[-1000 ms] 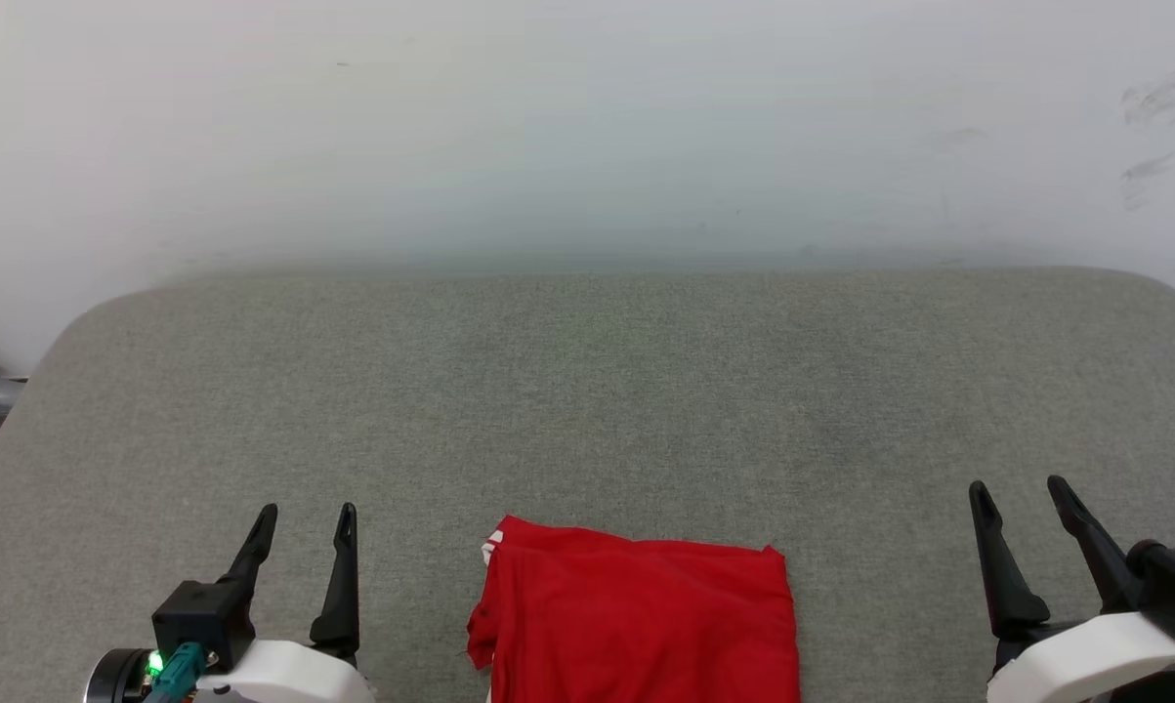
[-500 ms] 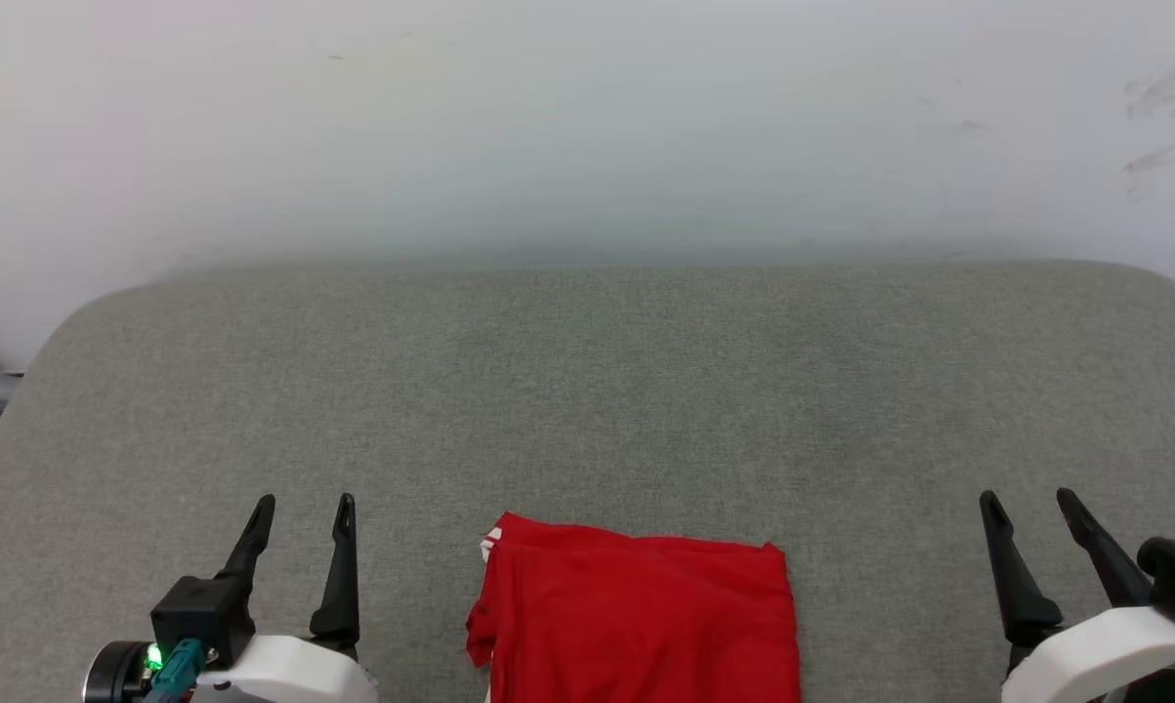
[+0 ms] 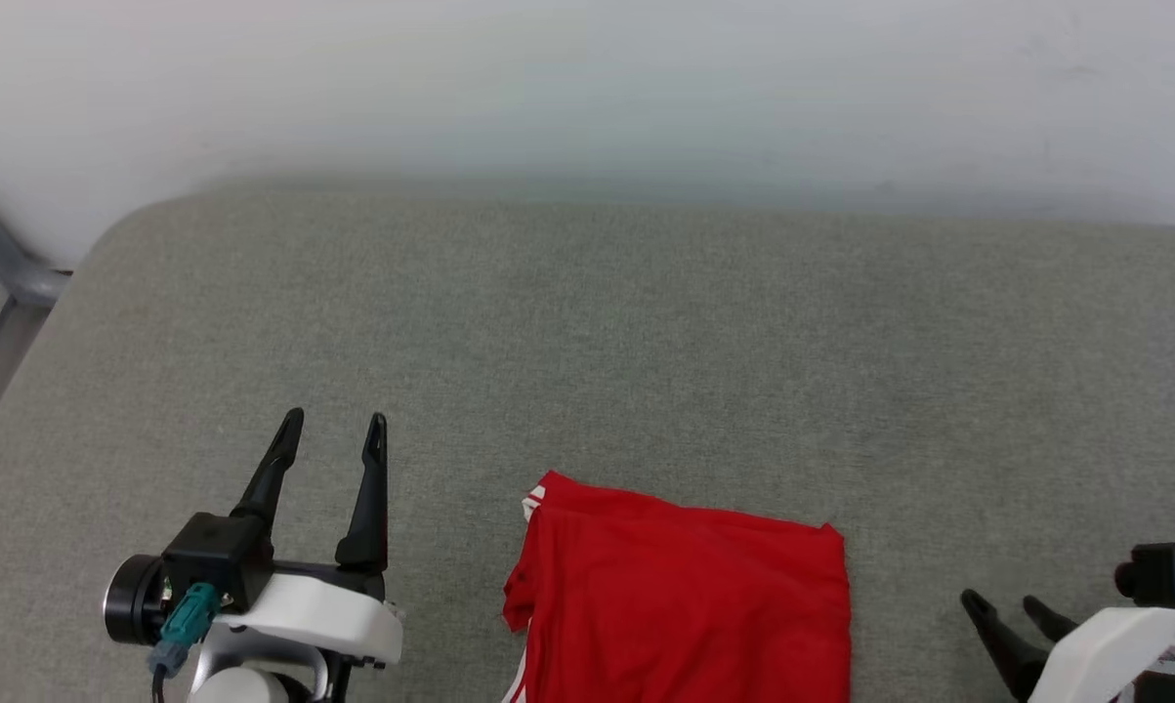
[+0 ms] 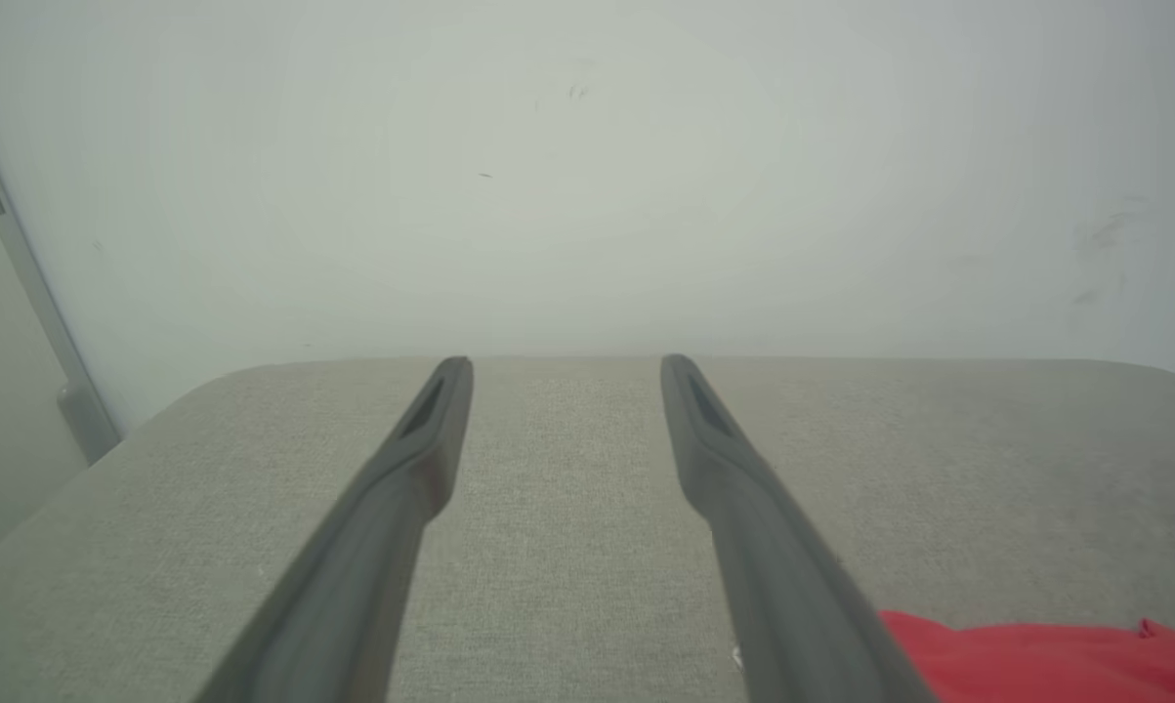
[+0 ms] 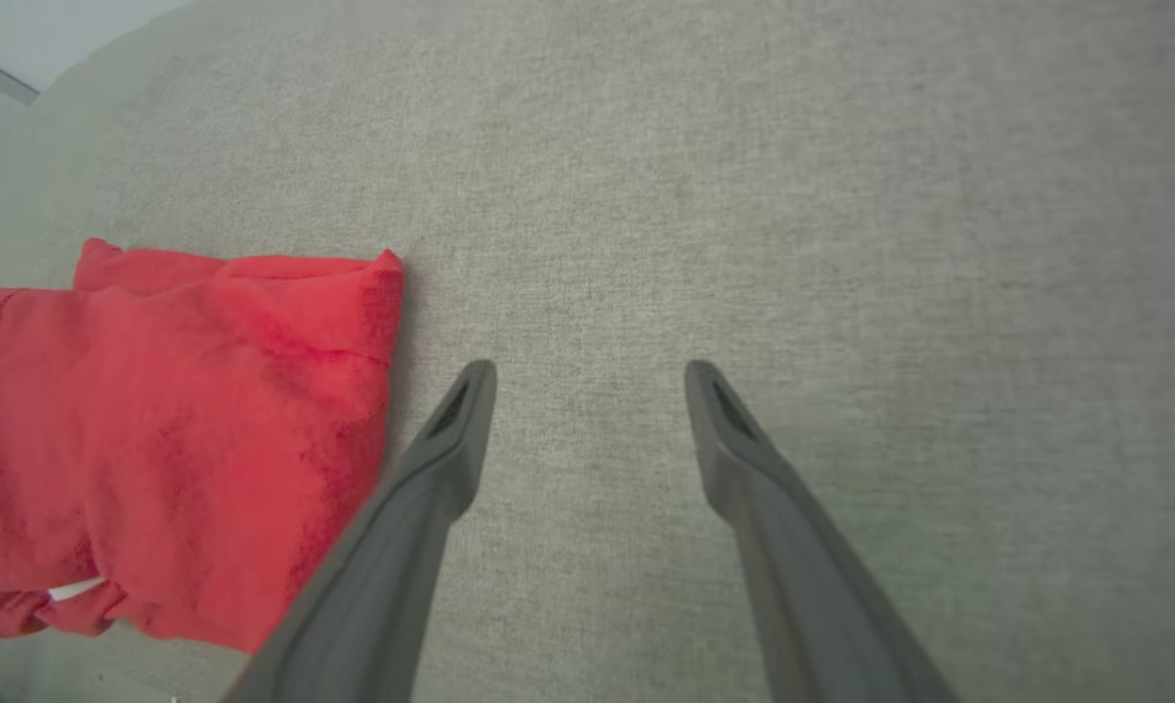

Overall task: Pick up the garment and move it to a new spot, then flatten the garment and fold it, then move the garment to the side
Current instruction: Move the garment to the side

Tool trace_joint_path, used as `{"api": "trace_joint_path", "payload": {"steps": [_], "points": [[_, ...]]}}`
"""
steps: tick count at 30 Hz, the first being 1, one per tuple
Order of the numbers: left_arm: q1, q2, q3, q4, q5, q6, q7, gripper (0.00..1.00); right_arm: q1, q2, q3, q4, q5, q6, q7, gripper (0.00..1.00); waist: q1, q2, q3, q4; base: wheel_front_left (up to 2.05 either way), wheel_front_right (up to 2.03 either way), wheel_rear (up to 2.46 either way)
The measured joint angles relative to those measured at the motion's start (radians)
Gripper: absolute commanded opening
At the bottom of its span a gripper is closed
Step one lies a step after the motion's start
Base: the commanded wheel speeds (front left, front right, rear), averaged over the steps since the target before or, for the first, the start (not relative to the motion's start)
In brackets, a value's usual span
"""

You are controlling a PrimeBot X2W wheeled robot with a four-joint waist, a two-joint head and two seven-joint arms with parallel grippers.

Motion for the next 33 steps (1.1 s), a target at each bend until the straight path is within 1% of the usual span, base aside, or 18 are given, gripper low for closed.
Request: {"api": "trace_joint_path", "payload": {"steps": [4,11,18,19,20,24,28,33], "points": [[-0.037,-0.026,0.01,0.0,0.016,-0.022,0.0,1.0,-0.038,0.009,0.053,0.017,0.061,0.0,0.086,1.0,0.0,0.0,0.056,0.031,0.0,0.0,0.0],[-0.065,-0.064,0.035,0.024,0.04,-0.063,0.0,1.0,-0.083,0.034,0.168,0.055,0.136,0.0,0.187,1.0,0.0001,0.0,0.128,0.086,0.0,0.0,0.0],[-0.075,-0.091,0.069,0.038,0.064,-0.094,0.0,1.0,-0.1,0.039,0.206,0.097,0.186,0.001,0.265,1.0,0.0,0.0,0.163,0.111,0.0,0.0,0.0],[-0.076,-0.093,0.074,0.041,0.068,-0.1,0.0,1.0,-0.104,0.039,0.209,0.1,0.188,0.001,0.267,0.42,0.0,0.0,0.165,0.111,0.0,0.0,0.0],[-0.077,-0.096,0.078,0.043,0.07,-0.103,0.0,1.0,-0.107,0.039,0.212,0.1,0.191,0.001,0.267,0.0,0.0,0.0,0.166,0.11,0.0,0.0,0.0],[-0.079,-0.109,0.087,0.06,0.081,-0.12,0.0,1.0,-0.126,0.038,0.241,0.11,0.201,0.001,0.257,0.0,0.0,0.0,0.157,0.105,0.0,0.0,0.0],[-0.074,-0.112,0.097,0.071,0.096,-0.13,0.0,1.0,-0.138,0.023,0.263,0.101,0.199,0.0,0.231,0.0,0.0,0.0,0.128,0.093,0.0,0.0,0.0],[-0.047,-0.104,0.103,0.067,0.119,-0.136,0.0,1.0,-0.144,-0.026,0.274,0.063,0.171,0.0,0.213,0.0,0.0,0.0,0.088,0.058,0.0,0.0,0.0]]}}
